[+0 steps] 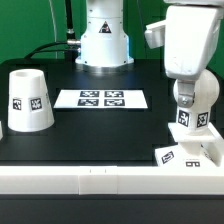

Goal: Assemble lamp

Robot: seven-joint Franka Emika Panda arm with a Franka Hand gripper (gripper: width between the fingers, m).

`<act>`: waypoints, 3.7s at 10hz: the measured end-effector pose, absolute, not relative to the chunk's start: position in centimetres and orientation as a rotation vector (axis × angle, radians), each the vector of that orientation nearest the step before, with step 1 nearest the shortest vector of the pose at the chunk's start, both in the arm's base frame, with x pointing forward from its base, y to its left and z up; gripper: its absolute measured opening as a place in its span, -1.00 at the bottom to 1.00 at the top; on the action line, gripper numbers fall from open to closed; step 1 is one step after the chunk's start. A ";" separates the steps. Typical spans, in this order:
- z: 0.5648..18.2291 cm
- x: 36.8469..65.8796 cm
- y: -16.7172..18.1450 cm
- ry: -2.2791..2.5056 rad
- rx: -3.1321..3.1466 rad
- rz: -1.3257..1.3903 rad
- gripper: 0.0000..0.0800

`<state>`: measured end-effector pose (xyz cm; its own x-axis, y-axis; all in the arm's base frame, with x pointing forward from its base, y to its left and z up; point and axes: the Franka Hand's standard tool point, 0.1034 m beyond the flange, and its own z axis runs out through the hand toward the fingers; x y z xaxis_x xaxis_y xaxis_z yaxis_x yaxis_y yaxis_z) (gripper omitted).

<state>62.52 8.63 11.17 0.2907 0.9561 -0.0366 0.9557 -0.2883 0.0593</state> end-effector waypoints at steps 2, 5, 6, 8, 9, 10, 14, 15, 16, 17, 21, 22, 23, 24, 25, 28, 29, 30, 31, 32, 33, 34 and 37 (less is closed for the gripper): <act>11.3 62.6 9.1 1.974 2.341 -0.022 0.75; 11.4 62.8 9.3 2.165 2.147 -0.036 0.75; 11.4 62.8 9.3 2.258 2.041 -0.050 0.75; 11.2 62.8 8.6 2.417 1.838 -0.080 0.75; 11.1 62.8 8.3 2.442 1.796 -0.095 0.75; 11.1 62.8 8.3 2.432 1.809 -0.094 0.44; 11.1 62.8 8.3 2.321 1.947 -0.082 0.44; 11.1 62.7 8.3 2.199 2.083 -0.075 0.44; 11.1 62.6 8.3 2.105 2.179 -0.076 0.44; 11.1 62.5 8.3 2.036 2.245 -0.074 0.44; 11.1 62.1 8.2 1.586 2.666 -0.039 0.44; 11.0 61.9 8.0 1.471 2.750 -0.052 0.44; 11.0 61.9 7.9 1.344 2.831 -0.063 0.44; 11.1 61.8 7.8 1.219 2.892 -0.074 0.44; 11.1 61.8 7.8 1.130 2.926 -0.078 0.44; 11.1 61.7 7.9 0.925 2.994 -0.079 0.67; 11.1 61.7 7.9 0.931 2.992 -0.079 0.73; 11.1 61.5 7.9 0.930 2.993 -0.082 0.73; 11.5 60.6 7.9 0.934 2.992 -0.091 0.75; 12.1 59.4 7.5 0.945 2.988 -0.107 0.75; 12.9 58.1 6.3 0.989 2.973 -0.120 0.75; 13.4 56.8 4.6 1.024 2.962 -0.136 0.75; 13.3 55.7 1.9 1.037 2.960 -0.158 0.75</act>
Offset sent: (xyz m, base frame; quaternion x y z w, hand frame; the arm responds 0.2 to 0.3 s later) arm 0.0048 0.0135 0.0076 -0.0217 0.0101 -0.1851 0.9824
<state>55.75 1.89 13.35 0.7769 0.6224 -0.0955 0.6225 -0.7820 -0.0318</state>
